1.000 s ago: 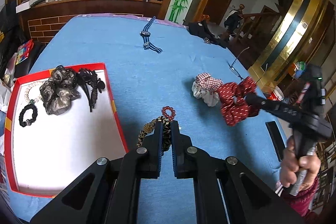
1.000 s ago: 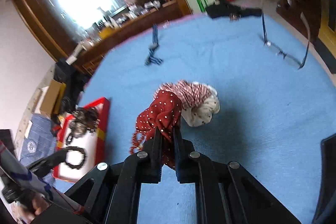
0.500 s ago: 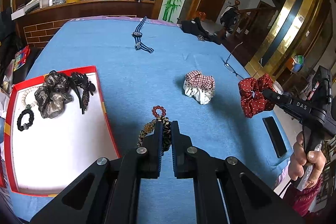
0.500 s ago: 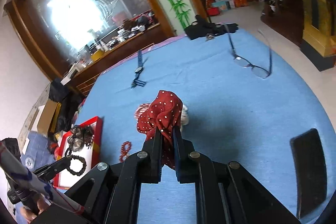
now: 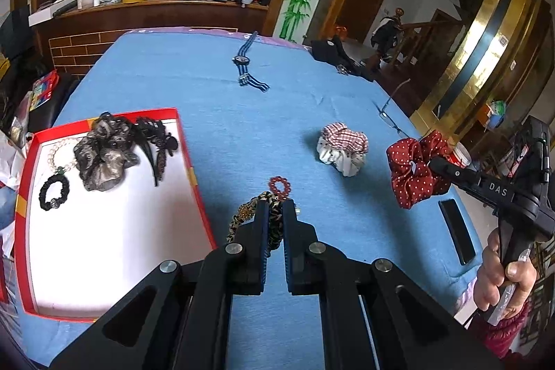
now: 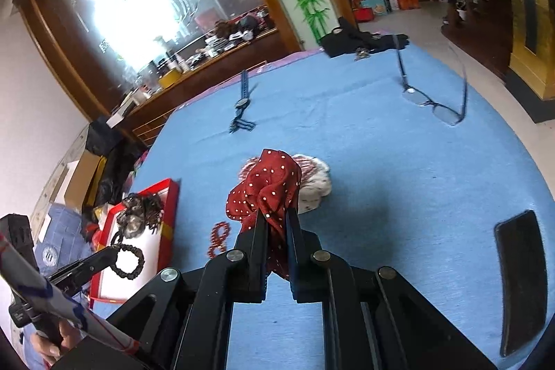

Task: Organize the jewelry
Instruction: 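Carry both scrunchies into the red box and open both tools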

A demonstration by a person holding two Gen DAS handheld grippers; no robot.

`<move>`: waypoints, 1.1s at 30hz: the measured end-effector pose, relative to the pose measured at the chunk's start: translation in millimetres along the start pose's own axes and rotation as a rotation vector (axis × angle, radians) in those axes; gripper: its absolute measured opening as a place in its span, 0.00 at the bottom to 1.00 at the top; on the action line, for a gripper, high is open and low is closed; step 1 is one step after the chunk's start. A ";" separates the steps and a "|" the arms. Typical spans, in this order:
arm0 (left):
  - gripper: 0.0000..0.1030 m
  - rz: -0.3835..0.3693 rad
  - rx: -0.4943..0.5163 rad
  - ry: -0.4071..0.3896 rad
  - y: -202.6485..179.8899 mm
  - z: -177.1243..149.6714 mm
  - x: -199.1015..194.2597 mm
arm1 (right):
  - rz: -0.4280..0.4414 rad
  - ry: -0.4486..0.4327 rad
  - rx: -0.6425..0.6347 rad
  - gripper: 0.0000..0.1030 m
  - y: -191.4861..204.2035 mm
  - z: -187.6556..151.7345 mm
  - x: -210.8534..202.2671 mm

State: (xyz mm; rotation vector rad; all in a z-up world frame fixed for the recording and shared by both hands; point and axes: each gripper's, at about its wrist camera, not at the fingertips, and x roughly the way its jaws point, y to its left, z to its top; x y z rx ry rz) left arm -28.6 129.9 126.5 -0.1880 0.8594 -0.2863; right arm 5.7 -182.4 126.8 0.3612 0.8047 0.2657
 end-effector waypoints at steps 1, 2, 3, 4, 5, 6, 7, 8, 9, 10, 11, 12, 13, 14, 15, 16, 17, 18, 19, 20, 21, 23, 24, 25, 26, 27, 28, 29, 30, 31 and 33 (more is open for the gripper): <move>0.07 0.002 -0.006 -0.004 3.8 -0.2 -1.9 | 0.004 0.003 -0.012 0.10 5.2 -0.8 1.2; 0.07 0.006 -0.011 -0.007 8.0 -0.5 -3.7 | 0.009 0.007 -0.022 0.10 10.6 -1.4 2.4; 0.07 0.009 -0.017 -0.011 12.1 -0.6 -5.9 | 0.016 0.011 -0.029 0.10 15.8 -1.7 3.5; 0.07 0.012 -0.023 -0.014 16.2 -1.0 -8.5 | 0.021 0.013 -0.035 0.10 19.3 -1.8 5.3; 0.07 0.015 -0.027 -0.017 19.2 -0.9 -10.0 | 0.027 0.016 -0.048 0.10 26.4 -2.1 6.7; 0.07 0.020 -0.032 -0.021 23.9 -0.8 -12.4 | 0.032 0.019 -0.058 0.10 32.0 -2.4 7.9; 0.07 0.026 -0.039 -0.026 29.1 -1.3 -15.2 | 0.037 0.022 -0.065 0.10 36.1 -2.8 9.1; 0.07 0.032 -0.046 -0.030 34.3 -1.9 -18.1 | 0.046 0.028 -0.076 0.10 42.6 -3.3 11.1; 0.07 0.040 -0.052 -0.034 39.8 -2.3 -21.1 | 0.053 0.034 -0.084 0.10 47.5 -3.2 13.0; 0.07 0.047 -0.056 -0.038 44.3 -2.8 -24.2 | 0.060 0.039 -0.095 0.10 54.1 -4.1 14.7; 0.07 0.055 -0.061 -0.042 48.9 -3.5 -27.4 | 0.067 0.044 -0.109 0.10 61.7 -5.0 16.4; 0.07 0.065 -0.066 -0.046 55.0 -4.1 -30.7 | 0.075 0.049 -0.125 0.10 69.9 -6.1 18.1; 0.07 0.077 -0.074 -0.050 62.0 -4.9 -34.5 | 0.085 0.055 -0.138 0.10 76.5 -6.4 20.4; 0.07 0.088 -0.081 -0.054 68.1 -5.4 -37.5 | 0.094 0.060 -0.151 0.10 83.8 -7.8 21.9; 0.07 0.102 -0.092 -0.060 76.9 -6.3 -42.1 | 0.104 0.066 -0.167 0.10 92.4 -9.8 23.3; 0.07 0.112 -0.099 -0.063 82.8 -7.0 -45.2 | 0.111 0.070 -0.180 0.10 100.2 -11.8 24.5; 0.07 0.123 -0.107 -0.067 89.3 -7.8 -48.4 | 0.119 0.075 -0.195 0.10 107.6 -13.6 26.4; 0.07 0.134 -0.117 -0.070 96.8 -8.9 -51.9 | 0.127 0.081 -0.206 0.10 113.7 -15.4 28.8; 0.07 0.147 -0.127 -0.073 104.9 -10.1 -55.6 | 0.139 0.092 -0.221 0.10 122.4 -17.9 31.9; 0.07 0.159 -0.135 -0.076 111.0 -10.8 -58.3 | 0.147 0.100 -0.231 0.10 128.4 -19.6 34.4; 0.07 0.175 -0.146 -0.079 119.9 -12.1 -62.3 | 0.154 0.109 -0.243 0.10 135.1 -21.5 37.3; 0.07 0.196 -0.160 -0.082 131.5 -13.7 -67.2 | 0.169 0.127 -0.265 0.10 148.4 -25.7 44.2; 0.07 0.207 -0.170 -0.082 138.4 -14.8 -69.7 | 0.176 0.136 -0.276 0.10 154.7 -28.1 47.1; 0.07 0.219 -0.179 -0.083 145.4 -15.8 -72.5 | 0.183 0.147 -0.288 0.10 161.5 -31.4 50.8; 0.07 0.230 -0.190 -0.086 152.5 -17.1 -75.3 | 0.187 0.156 -0.295 0.10 165.7 -33.5 54.1; 0.07 0.236 -0.197 -0.087 157.8 -18.5 -77.1 | 0.192 0.165 -0.303 0.10 170.0 -35.8 57.2; 0.07 0.242 -0.207 -0.087 163.7 -20.1 -79.0 | 0.199 0.176 -0.311 0.10 175.7 -39.2 61.8; 0.07 0.249 -0.218 -0.087 170.4 -21.6 -80.7 | 0.202 0.184 -0.315 0.10 178.8 -40.8 65.1; 0.07 0.254 -0.227 -0.087 175.5 -22.7 -81.7 | 0.204 0.193 -0.321 0.10 182.6 -42.8 69.3; 0.07 0.257 -0.233 -0.086 179.5 -23.5 -81.8 | 0.208 0.205 -0.327 0.10 186.9 -45.1 74.8; 0.07 0.259 -0.247 -0.079 187.4 -25.9 -80.3 | 0.214 0.226 -0.338 0.10 194.6 -50.5 83.2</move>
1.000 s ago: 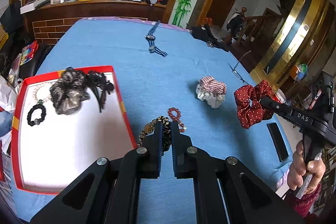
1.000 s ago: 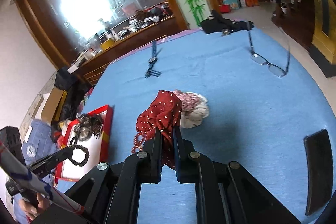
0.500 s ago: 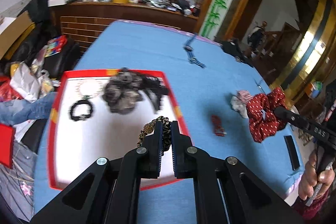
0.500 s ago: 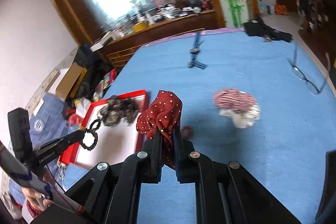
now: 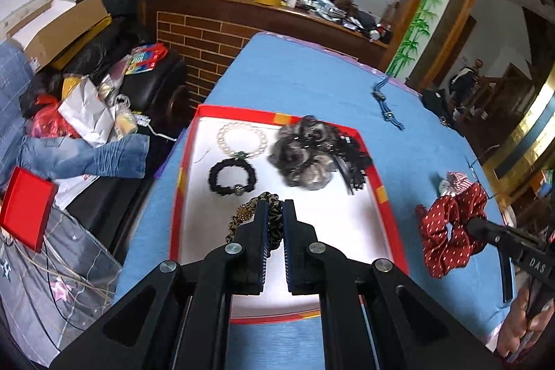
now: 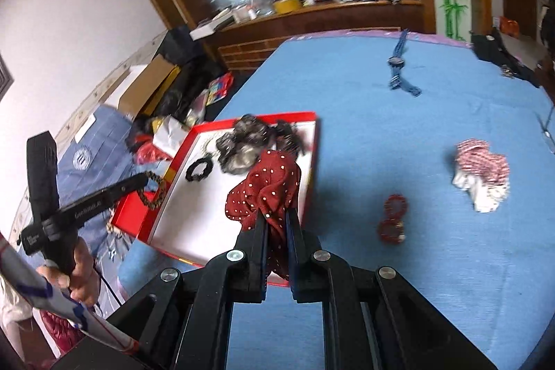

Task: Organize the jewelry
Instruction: 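Carry both scrunchies into the red box and open both tools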

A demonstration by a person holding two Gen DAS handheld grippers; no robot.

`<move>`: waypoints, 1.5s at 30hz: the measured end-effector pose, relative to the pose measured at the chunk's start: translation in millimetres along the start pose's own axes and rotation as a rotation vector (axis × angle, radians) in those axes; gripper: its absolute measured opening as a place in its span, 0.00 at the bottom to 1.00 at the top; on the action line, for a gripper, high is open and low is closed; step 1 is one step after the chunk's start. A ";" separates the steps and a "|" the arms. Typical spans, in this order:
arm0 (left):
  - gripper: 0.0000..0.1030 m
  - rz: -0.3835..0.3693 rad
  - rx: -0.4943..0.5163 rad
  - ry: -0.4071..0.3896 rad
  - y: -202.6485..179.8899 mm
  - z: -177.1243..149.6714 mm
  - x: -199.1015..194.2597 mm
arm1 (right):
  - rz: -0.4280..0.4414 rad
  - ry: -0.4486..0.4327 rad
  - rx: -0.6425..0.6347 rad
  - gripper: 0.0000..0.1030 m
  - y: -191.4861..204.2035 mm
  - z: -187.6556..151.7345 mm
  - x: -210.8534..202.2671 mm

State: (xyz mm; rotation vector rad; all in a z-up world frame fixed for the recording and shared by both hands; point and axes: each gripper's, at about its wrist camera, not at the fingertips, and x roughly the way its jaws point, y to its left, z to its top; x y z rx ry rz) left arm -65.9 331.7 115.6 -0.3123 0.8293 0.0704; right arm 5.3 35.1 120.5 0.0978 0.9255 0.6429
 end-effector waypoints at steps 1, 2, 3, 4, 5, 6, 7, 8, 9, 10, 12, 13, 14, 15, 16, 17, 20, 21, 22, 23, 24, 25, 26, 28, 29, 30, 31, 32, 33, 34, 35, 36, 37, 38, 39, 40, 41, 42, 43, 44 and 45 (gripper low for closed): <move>0.07 0.003 -0.005 0.005 3.0 -0.6 2.4 | 0.005 0.009 -0.003 0.10 3.3 -0.2 4.5; 0.07 0.004 -0.008 0.011 5.2 -1.0 4.9 | 0.009 0.016 -0.005 0.10 5.3 -0.4 8.0; 0.07 0.005 -0.010 0.017 7.0 -1.2 8.0 | 0.012 0.023 -0.009 0.10 7.9 -0.4 12.0; 0.07 0.005 -0.013 0.022 8.5 -0.7 11.1 | 0.016 0.032 -0.010 0.10 10.6 -0.3 17.9; 0.07 0.003 -0.016 0.026 10.5 -0.6 13.9 | 0.022 0.040 -0.008 0.10 12.5 -0.1 22.7; 0.07 0.001 -0.018 0.029 11.1 -0.3 16.6 | 0.029 0.047 -0.007 0.10 14.1 -0.2 26.3; 0.07 0.000 -0.021 0.033 11.7 0.0 19.0 | 0.037 0.054 -0.008 0.10 17.1 0.2 31.5; 0.07 0.000 -0.023 0.036 13.0 0.4 21.2 | 0.039 0.059 -0.010 0.10 20.0 0.5 36.3; 0.07 -0.002 -0.024 0.040 15.0 0.9 24.1 | 0.042 0.064 -0.013 0.10 23.1 0.4 40.1; 0.07 -0.004 -0.025 0.043 15.9 1.8 26.8 | 0.049 0.072 -0.014 0.10 26.7 0.7 46.3; 0.07 -0.004 -0.032 0.052 19.6 2.8 32.3 | 0.056 0.089 -0.010 0.10 31.2 0.9 57.0; 0.07 -0.005 -0.034 0.054 21.7 3.5 34.6 | 0.059 0.100 -0.009 0.10 34.5 1.2 64.6; 0.07 -0.006 -0.035 0.056 23.4 4.2 36.3 | 0.059 0.105 -0.010 0.10 36.8 1.7 69.4; 0.07 -0.007 -0.038 0.058 25.3 4.8 38.2 | 0.057 0.112 -0.013 0.10 40.0 2.3 75.9; 0.07 -0.005 -0.040 0.060 27.3 5.5 40.1 | 0.057 0.116 -0.013 0.10 43.1 3.6 81.3; 0.07 -0.003 -0.040 0.062 28.8 6.2 41.5 | 0.060 0.120 -0.011 0.10 44.9 5.0 85.7; 0.07 0.000 -0.041 0.071 32.1 8.0 48.1 | 0.058 0.124 -0.011 0.10 51.7 12.3 99.8; 0.07 0.004 -0.038 0.074 32.9 8.5 51.6 | 0.061 0.126 -0.007 0.10 53.0 14.4 103.8; 0.07 0.011 -0.037 0.075 33.3 8.6 53.9 | 0.065 0.131 -0.006 0.10 54.3 16.7 108.5; 0.07 0.018 -0.035 0.076 33.3 8.5 56.3 | 0.063 0.136 -0.006 0.10 56.2 18.4 113.7; 0.07 0.024 -0.033 0.077 33.5 8.5 58.9 | 0.058 0.141 -0.006 0.10 58.2 20.2 119.4; 0.07 0.029 -0.033 0.080 33.4 8.4 61.8 | 0.058 0.144 -0.008 0.10 60.3 21.2 124.1; 0.07 0.029 -0.034 0.083 33.7 8.3 64.2 | 0.058 0.146 -0.013 0.10 62.1 22.2 128.4; 0.07 0.028 -0.034 0.087 34.7 8.6 68.3 | 0.046 0.145 -0.017 0.10 63.9 23.8 136.4; 0.07 0.031 -0.035 0.088 35.7 8.9 70.2 | 0.043 0.149 -0.014 0.10 63.6 24.7 140.7; 0.07 0.033 -0.035 0.089 36.2 9.2 72.3 | 0.042 0.154 -0.012 0.10 63.6 25.9 144.3; 0.07 0.031 -0.036 0.089 37.1 9.3 73.4 | 0.039 0.156 -0.008 0.10 63.0 26.9 147.4; 0.07 0.031 -0.036 0.089 37.8 9.6 75.3 | 0.037 0.156 -0.007 0.10 62.1 28.2 149.7; 0.07 0.032 -0.039 0.091 39.0 9.6 77.1 | 0.033 0.155 -0.008 0.10 61.5 29.5 152.0; 0.07 0.034 -0.042 0.095 40.2 9.8 79.9 | 0.030 0.155 -0.007 0.10 61.6 30.6 153.5; 0.07 0.034 -0.044 0.098 40.9 10.0 82.2 | 0.025 0.154 -0.006 0.10 61.0 31.8 155.5; 0.07 0.034 -0.045 0.102 41.1 10.1 84.1 | 0.022 0.154 -0.005 0.10 60.2 33.0 157.7; 0.07 0.034 -0.047 0.104 41.4 10.2 86.3 | 0.019 0.156 -0.005 0.10 59.3 33.8 159.5; 0.07 0.033 -0.048 0.106 41.5 10.3 88.5 | 0.014 0.156 -0.002 0.10 58.6 34.2 161.6; 0.07 0.031 -0.048 0.108 41.1 10.6 91.3 | 0.011 0.158 0.000 0.10 57.8 34.8 163.9; 0.07 0.031 -0.050 0.111 41.4 10.5 93.2 | 0.008 0.160 0.000 0.10 57.6 34.7 166.4; 0.07 0.030 -0.051 0.113 41.8 10.3 94.9 | 0.004 0.163 -0.001 0.10 57.6 33.8 168.1; 0.07 0.028 -0.051 0.114 42.0 10.2 96.8 | 0.001 0.167 -0.003 0.11 57.5 33.5 170.1; 0.07 0.027 -0.051 0.114 42.4 9.9 98.0 | -0.001 0.168 -0.004 0.12 56.7 33.2 170.7; 0.07 0.028 -0.050 0.111 42.3 9.8 98.5 | -0.005 0.168 -0.005 0.13 56.4 33.2 171.2; 0.07 0.028 -0.049 0.108 42.2 9.5 98.5 | -0.006 0.168 -0.005 0.13 55.8 33.4 171.7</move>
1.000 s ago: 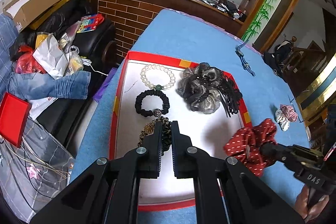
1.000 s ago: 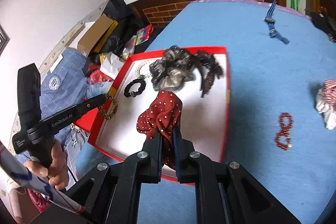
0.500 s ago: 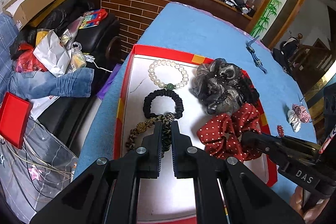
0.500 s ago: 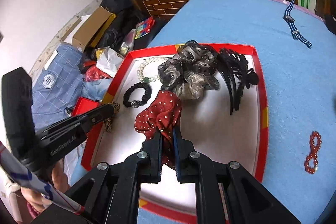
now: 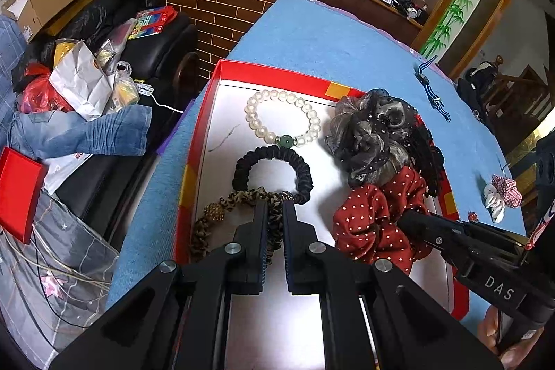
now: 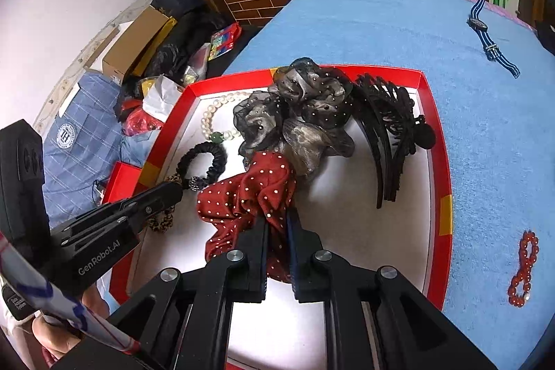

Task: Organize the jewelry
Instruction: 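Carry both scrunchies into the red box and open both tools, then grasp the red-white plaid scrunchie with the right tool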

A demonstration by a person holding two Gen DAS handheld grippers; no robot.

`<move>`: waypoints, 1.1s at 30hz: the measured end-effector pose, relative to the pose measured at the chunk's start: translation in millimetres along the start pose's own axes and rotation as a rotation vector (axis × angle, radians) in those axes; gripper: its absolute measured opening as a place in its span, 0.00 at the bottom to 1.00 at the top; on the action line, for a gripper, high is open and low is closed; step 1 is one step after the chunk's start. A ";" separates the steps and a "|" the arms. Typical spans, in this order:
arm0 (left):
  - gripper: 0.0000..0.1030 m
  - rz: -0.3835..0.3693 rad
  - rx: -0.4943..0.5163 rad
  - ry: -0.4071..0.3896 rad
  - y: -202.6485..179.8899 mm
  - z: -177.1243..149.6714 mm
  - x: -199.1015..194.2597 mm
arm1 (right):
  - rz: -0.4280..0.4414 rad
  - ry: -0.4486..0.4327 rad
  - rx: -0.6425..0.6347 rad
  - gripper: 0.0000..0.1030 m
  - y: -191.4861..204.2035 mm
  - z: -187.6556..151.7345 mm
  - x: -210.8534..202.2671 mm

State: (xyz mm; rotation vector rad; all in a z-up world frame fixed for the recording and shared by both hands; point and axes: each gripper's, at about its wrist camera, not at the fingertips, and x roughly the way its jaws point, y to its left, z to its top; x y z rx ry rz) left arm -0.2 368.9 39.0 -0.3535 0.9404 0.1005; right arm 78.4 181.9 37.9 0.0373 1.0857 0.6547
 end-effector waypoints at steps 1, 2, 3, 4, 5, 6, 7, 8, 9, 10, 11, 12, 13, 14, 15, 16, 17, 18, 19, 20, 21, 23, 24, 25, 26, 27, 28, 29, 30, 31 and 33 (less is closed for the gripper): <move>0.07 -0.002 0.001 -0.001 -0.4 0.4 0.2 | 0.003 0.001 0.002 0.13 -1.6 -0.6 -0.4; 0.07 -0.003 0.002 -0.002 -0.2 0.3 0.1 | 0.007 0.003 0.001 0.13 -1.9 -0.5 -0.6; 0.08 -0.005 0.000 -0.001 0.0 0.3 0.1 | 0.010 0.004 0.000 0.14 -2.1 -0.5 -1.3; 0.10 -0.006 -0.004 0.003 0.5 0.3 0.4 | 0.010 0.002 -0.003 0.17 -1.9 -0.6 -2.4; 0.12 -0.008 -0.010 0.006 1.6 0.6 0.6 | 0.008 0.002 -0.007 0.19 -1.9 -0.8 -3.4; 0.20 -0.008 -0.015 0.005 2.1 0.7 0.3 | 0.008 0.002 -0.009 0.21 -1.9 -1.1 -4.7; 0.24 -0.005 -0.016 0.001 2.3 0.9 -0.6 | 0.013 0.000 -0.009 0.24 -2.3 -1.8 -7.3; 0.25 -0.001 -0.016 -0.005 1.9 1.1 -2.2 | 0.015 -0.003 -0.012 0.25 -1.4 -2.3 -9.0; 0.25 -0.004 -0.014 -0.007 1.2 1.5 -3.6 | 0.014 -0.007 -0.019 0.25 -0.5 -2.9 -12.0; 0.25 -0.010 -0.015 -0.010 0.3 1.8 -6.1 | 0.012 -0.012 -0.023 0.26 -0.5 -3.7 -14.2; 0.25 -0.010 -0.016 -0.012 -0.4 2.2 -7.4 | 0.009 -0.017 -0.028 0.26 -0.3 -4.6 -17.2; 0.25 -0.009 -0.016 -0.015 -1.4 2.8 -10.3 | 0.009 -0.021 -0.028 0.26 -0.9 -5.1 -20.7; 0.25 -0.008 -0.015 -0.018 -2.8 3.1 -12.8 | 0.015 -0.025 -0.025 0.27 -1.4 -5.6 -24.1; 0.25 -0.008 -0.013 -0.024 -4.7 3.4 -16.2 | 0.019 -0.029 -0.023 0.27 -2.4 -5.8 -26.7; 0.25 -0.007 -0.012 -0.027 -6.2 3.6 -18.6 | 0.022 -0.035 -0.021 0.27 -3.9 -6.1 -30.8; 0.25 -0.007 -0.011 -0.031 -8.1 3.8 -21.5 | 0.021 -0.041 -0.020 0.27 -5.3 -6.3 -35.1; 0.25 -0.008 -0.009 -0.036 -10.0 3.9 -24.6 | 0.022 -0.047 -0.018 0.27 -6.8 -6.7 -38.7; 0.25 -0.009 -0.006 -0.040 -12.7 4.2 -27.5 | 0.024 -0.054 -0.015 0.27 -9.1 -6.6 -42.7; 0.25 -0.008 -0.001 -0.044 -15.8 3.8 -29.9 | 0.025 -0.060 -0.012 0.28 -11.5 -7.1 -47.0; 0.25 -0.007 0.001 -0.047 -19.3 3.5 -32.7 | 0.028 -0.066 -0.009 0.29 -14.3 -7.2 -51.7; 0.25 -0.008 0.005 -0.050 -22.0 3.0 -35.3 | 0.031 -0.076 -0.003 0.29 -18.4 -8.3 -58.1; 0.25 -0.017 0.024 -0.057 -32.1 1.1 -41.4 | 0.033 -0.096 0.005 0.29 -25.4 -11.4 -69.5; 0.25 -0.021 0.031 -0.060 -37.4 -0.2 -44.0 | 0.031 -0.104 0.009 0.29 -29.1 -12.6 -74.2; 0.26 -0.028 0.041 -0.062 -44.1 -2.2 -46.4 | 0.030 -0.114 0.016 0.29 -34.3 -15.0 -80.5; 0.26 -0.039 0.053 -0.062 -50.9 -4.1 -48.2 | 0.031 -0.123 0.023 0.29 -40.5 -17.4 -87.0; 0.26 -0.050 0.067 -0.061 -58.9 -6.3 -49.6 | 0.025 -0.132 0.026 0.29 -46.9 -20.3 -93.9; 0.26 -0.061 0.083 -0.058 -68.9 -9.0 -50.4 | 0.012 -0.142 0.027 0.29 -52.7 -22.5 -100.5; 0.26 -0.068 0.097 -0.054 -77.6 -11.4 -50.4 | -0.003 -0.151 0.024 0.29 -57.8 -24.5 -106.1; 0.26 -0.082 0.122 -0.049 -89.8 -15.0 -50.2 | -0.020 -0.162 0.017 0.29 -63.3 -27.3 -113.1; 0.26 -0.091 0.139 -0.044 -98.4 -18.0 -49.8 | -0.054 -0.181 0.006 0.29 -71.8 -30.3 -123.6; 0.26 -0.107 0.173 -0.033 -116.6 -24.5 -47.7 | -0.136 -0.214 -0.008 0.34 -90.2 -33.0 -142.1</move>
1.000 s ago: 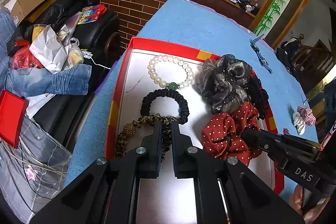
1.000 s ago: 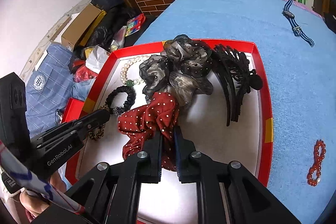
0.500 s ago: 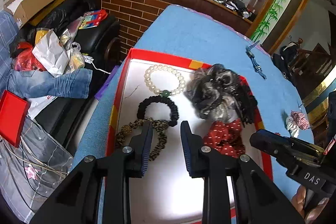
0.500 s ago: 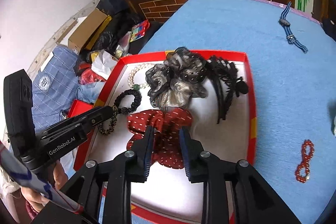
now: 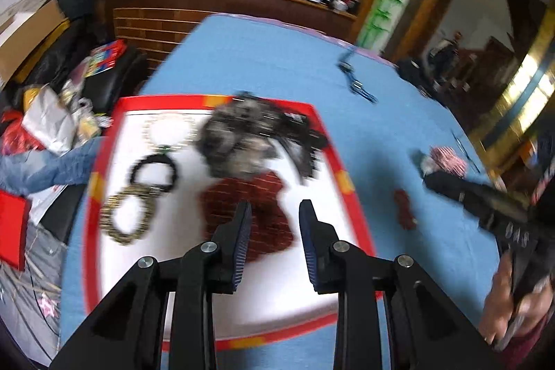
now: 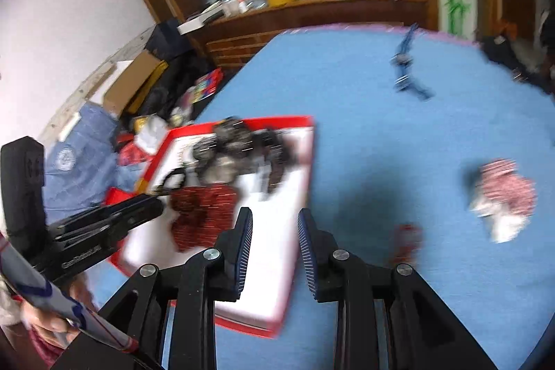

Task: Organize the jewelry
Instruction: 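Grasp the red-white plaid scrunchie with the right tool, then grasp the red bead bracelet with the left tool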

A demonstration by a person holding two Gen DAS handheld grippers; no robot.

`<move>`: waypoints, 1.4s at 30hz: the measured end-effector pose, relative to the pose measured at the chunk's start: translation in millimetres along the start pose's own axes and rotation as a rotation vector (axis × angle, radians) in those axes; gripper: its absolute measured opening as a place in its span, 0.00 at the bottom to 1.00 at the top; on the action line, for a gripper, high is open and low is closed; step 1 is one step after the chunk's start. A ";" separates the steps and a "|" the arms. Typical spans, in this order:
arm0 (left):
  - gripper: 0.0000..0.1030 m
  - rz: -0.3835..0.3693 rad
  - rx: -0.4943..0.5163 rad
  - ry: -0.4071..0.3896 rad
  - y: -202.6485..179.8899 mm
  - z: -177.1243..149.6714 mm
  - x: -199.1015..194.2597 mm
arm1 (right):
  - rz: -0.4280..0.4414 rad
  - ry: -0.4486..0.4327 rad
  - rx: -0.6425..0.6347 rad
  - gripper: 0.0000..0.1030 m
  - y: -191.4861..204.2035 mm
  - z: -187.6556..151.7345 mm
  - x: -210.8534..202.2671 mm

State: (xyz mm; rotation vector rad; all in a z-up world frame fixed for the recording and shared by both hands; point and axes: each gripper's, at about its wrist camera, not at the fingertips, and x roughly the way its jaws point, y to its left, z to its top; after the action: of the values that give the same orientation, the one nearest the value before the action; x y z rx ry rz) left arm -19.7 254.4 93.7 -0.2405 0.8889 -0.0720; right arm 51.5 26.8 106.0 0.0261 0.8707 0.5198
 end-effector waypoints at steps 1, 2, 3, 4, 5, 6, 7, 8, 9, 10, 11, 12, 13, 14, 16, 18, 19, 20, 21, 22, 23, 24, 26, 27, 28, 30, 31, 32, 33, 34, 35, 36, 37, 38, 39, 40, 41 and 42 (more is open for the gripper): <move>0.26 -0.011 0.017 0.007 -10.2 -1.6 2.8 | -0.037 -0.014 -0.002 0.43 -11.3 1.2 -7.0; 0.26 -0.021 0.031 0.012 -18.6 -3.0 4.6 | -0.074 -0.029 0.000 0.53 -23.3 3.5 -13.4; 0.26 -0.031 0.046 0.017 -28.0 -4.8 7.1 | -0.132 -0.051 -0.003 0.56 -39.0 6.4 -21.3; 0.26 -0.038 0.058 0.023 -36.8 -6.4 10.1 | -0.173 -0.061 -0.011 0.60 -47.4 8.1 -25.3; 0.26 -0.045 0.067 0.031 -43.5 -8.0 12.8 | -0.235 -0.069 -0.027 0.61 -59.9 11.0 -29.0; 0.26 -0.054 0.080 0.043 -52.1 -9.6 16.9 | -0.286 -0.061 -0.045 0.66 -71.9 13.9 -29.2; 0.26 -0.059 0.087 0.051 -57.5 -10.7 19.8 | -0.315 -0.053 -0.057 0.68 -82.5 16.6 -28.5; 0.26 -0.063 0.094 0.059 -63.5 -12.0 22.3 | -0.335 -0.043 -0.063 0.68 -91.9 18.3 -26.2; 0.26 -0.068 0.103 0.067 -70.6 -13.8 25.3 | -0.353 -0.016 -0.069 0.68 -101.9 19.9 -21.0; 0.26 -0.072 0.109 0.071 -73.5 -15.5 26.3 | -0.365 0.002 -0.073 0.68 -106.5 21.0 -17.0; 0.26 -0.075 0.117 0.077 -78.3 -16.9 28.2 | -0.376 0.018 -0.078 0.68 -113.3 21.8 -11.1; 0.26 -0.079 0.124 0.082 -82.8 -18.5 29.9 | -0.377 0.030 -0.088 0.68 -118.2 22.5 -6.3; 0.26 -0.083 0.131 0.088 -87.3 -19.6 31.5 | -0.385 0.047 -0.107 0.68 -120.6 21.8 0.6; 0.26 -0.085 0.138 0.094 -91.8 -20.6 33.0 | -0.404 0.056 -0.124 0.68 -121.3 21.1 5.9; 0.26 -0.088 0.152 0.101 -98.6 -22.8 34.8 | -0.442 0.073 -0.154 0.65 -121.5 17.1 17.9; 0.26 -0.091 0.162 0.108 -104.5 -24.4 36.6 | -0.468 0.098 -0.142 0.24 -128.4 15.1 25.8; 0.26 -0.092 0.168 0.110 -107.8 -25.1 37.7 | -0.456 0.101 -0.109 0.10 -136.4 13.5 26.1; 0.26 -0.094 0.173 0.113 -111.0 -25.6 38.9 | -0.438 0.079 -0.077 0.10 -142.1 14.2 20.8; 0.26 -0.094 0.176 0.115 -112.6 -25.8 39.9 | -0.417 0.042 -0.045 0.10 -148.0 14.8 9.6; 0.26 -0.095 0.180 0.118 -115.2 -25.8 41.4 | -0.411 0.021 -0.029 0.10 -148.8 13.5 0.9; 0.26 -0.096 0.183 0.121 -116.6 -25.6 42.7 | -0.399 -0.009 -0.003 0.10 -151.3 12.5 -12.1; 0.26 -0.099 0.185 0.127 -118.9 -25.0 44.7 | -0.379 -0.037 0.022 0.10 -153.5 11.7 -25.1; 0.26 -0.110 0.185 0.138 -125.4 -23.1 49.7 | -0.321 -0.100 0.083 0.10 -158.3 8.5 -55.8; 0.26 -0.115 0.187 0.142 -129.5 -21.8 51.9 | -0.291 -0.132 0.109 0.10 -160.4 5.7 -71.0; 0.26 -0.121 0.191 0.145 -133.9 -20.2 54.0 | -0.271 -0.155 0.123 0.10 -159.4 2.0 -82.9; 0.26 -0.137 0.201 0.152 -144.4 -16.8 58.4 | -0.245 -0.187 0.140 0.10 -158.6 -5.5 -100.9; 0.26 -0.142 0.207 0.156 -149.5 -15.0 61.2 | -0.234 -0.202 0.152 0.10 -159.1 -12.0 -109.7; 0.26 -0.144 0.211 0.163 -154.5 -12.9 66.1 | -0.224 -0.209 0.163 0.10 -160.2 -16.5 -114.7; 0.26 -0.142 0.211 0.182 -158.7 -10.4 73.8 | -0.212 -0.211 0.175 0.10 -161.1 -20.3 -117.4; 0.26 -0.144 0.209 0.205 -162.9 -9.1 82.3 | -0.192 -0.210 0.190 0.10 -163.1 -26.9 -120.8; 0.26 -0.142 0.205 0.227 -165.9 -6.3 92.7 | -0.181 -0.206 0.197 0.10 -164.9 -30.0 -120.2; 0.26 -0.129 0.200 0.241 -166.5 -4.3 100.9 | -0.167 -0.202 0.208 0.10 -166.3 -35.9 -120.7; 0.26 -0.109 0.194 0.258 -166.9 -2.3 109.6 | -0.161 -0.201 0.216 0.11 -168.4 -40.3 -121.7; 0.26 -0.099 0.190 0.272 -167.8 -0.7 117.3 | -0.153 -0.198 0.223 0.11 -169.7 -46.0 -123.6; 0.26 -0.093 0.186 0.286 -168.4 1.1 125.6 | -0.142 -0.192 0.230 0.11 -171.1 -50.5 -123.8; 0.26 -0.080 0.178 0.296 -168.5 2.3 132.3 | -0.132 -0.191 0.239 0.11 -173.5 -53.1 -124.2; 0.26 -0.074 0.173 0.301 -168.6 3.3 136.7 | -0.123 -0.194 0.247 0.11 -175.0 -55.7 -125.4; 0.26 -0.074 0.172 0.306 -169.6 3.9 140.8 | -0.116 -0.196 0.254 0.11 -177.0 -58.1 -126.9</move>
State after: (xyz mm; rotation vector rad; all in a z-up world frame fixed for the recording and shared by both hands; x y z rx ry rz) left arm 78.4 67.8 29.3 -0.1018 1.1717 -0.2581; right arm 16.9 -195.5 119.3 0.2529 0.7361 0.2899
